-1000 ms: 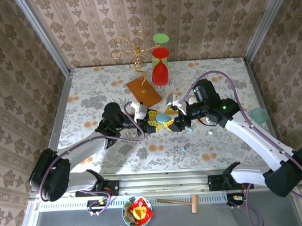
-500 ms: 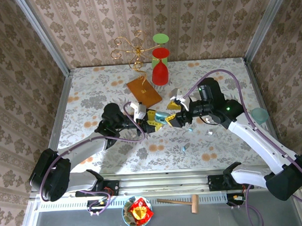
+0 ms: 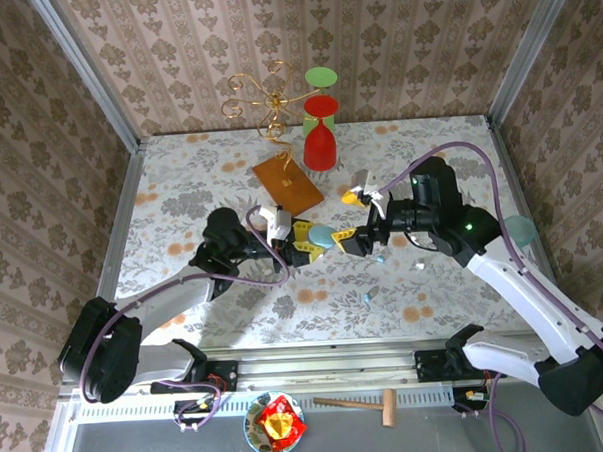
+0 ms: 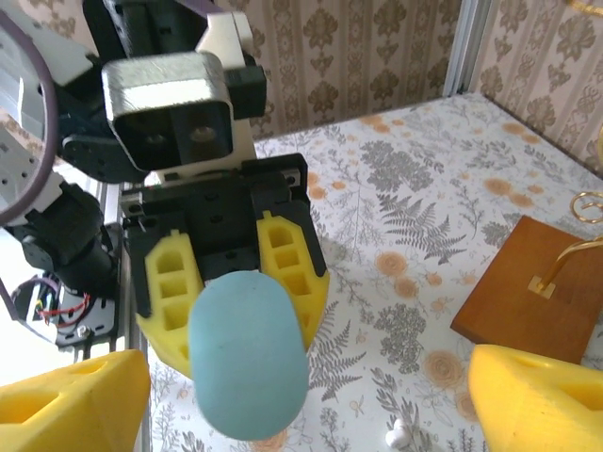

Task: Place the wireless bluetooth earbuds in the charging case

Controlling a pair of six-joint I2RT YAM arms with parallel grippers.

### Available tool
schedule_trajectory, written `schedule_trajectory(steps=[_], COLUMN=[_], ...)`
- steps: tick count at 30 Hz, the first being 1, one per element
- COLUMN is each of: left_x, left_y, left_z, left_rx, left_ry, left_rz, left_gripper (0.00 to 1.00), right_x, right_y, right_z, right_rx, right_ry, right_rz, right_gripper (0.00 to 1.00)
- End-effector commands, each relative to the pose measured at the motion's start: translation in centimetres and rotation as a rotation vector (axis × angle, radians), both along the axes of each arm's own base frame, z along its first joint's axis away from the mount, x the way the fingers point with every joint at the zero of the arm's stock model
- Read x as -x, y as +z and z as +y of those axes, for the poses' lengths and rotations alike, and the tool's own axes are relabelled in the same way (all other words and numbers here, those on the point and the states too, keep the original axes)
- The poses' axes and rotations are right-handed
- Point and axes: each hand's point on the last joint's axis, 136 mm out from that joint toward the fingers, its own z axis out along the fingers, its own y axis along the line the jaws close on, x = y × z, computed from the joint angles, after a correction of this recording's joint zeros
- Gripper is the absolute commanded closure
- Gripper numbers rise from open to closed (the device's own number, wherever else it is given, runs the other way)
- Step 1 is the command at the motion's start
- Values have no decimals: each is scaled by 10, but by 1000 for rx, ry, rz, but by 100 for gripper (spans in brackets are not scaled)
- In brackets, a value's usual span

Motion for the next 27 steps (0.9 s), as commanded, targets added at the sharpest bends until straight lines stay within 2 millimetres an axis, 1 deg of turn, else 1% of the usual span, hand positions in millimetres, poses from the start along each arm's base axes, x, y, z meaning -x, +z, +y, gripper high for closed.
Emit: schedule_trajectory(steps=[1,4,7,9,14,16,23,27], left_x=[0,-2,-5,-5,-2,-1,2,1], left_y=[12,13,12,13,17,17,23,22], left_z=[4,4,4,5,5,5,6,6], left_rx=[36,38,45,50,64,64,71,63], left_ry=[9,26,46,47,37,34,34,27], left_rz=[-54,-58,-58,-53,-46,-36,-30,-32], left_gripper=[74,74,74,74,75,75,74,73], right_x=[0,6,19,22,10,3,-4,-7], right_y=[9,5,1,-5,-17,-18,-29,-28], right_z=[-3,-2,2,4,8,9,14,19], right_rx=[-42,-38,-35,-24,5,3,17,8], right_ry=[-31,-2,80,106,94,64,48,49], right_rz=[-5,-12,-42,-65,-52,-39,2,-4], right_gripper=[12,11,8,7,7,7,9,9])
